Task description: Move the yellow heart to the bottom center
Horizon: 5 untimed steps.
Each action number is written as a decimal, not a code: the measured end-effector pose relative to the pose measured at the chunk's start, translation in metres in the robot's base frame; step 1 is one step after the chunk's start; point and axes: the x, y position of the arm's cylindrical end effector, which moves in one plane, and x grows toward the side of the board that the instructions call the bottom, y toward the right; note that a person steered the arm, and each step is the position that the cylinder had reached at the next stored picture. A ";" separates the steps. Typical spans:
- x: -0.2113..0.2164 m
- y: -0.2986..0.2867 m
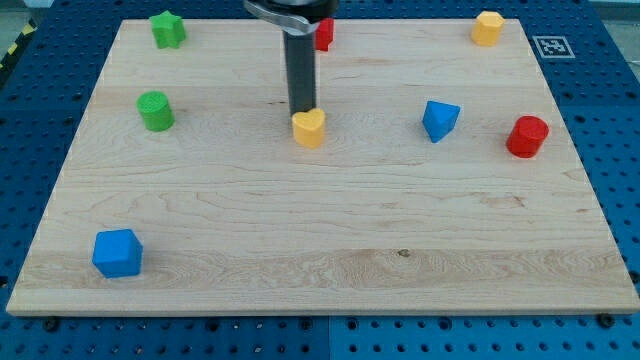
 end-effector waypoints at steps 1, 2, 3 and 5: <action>0.017 0.026; 0.029 0.033; 0.030 0.033; 0.028 0.024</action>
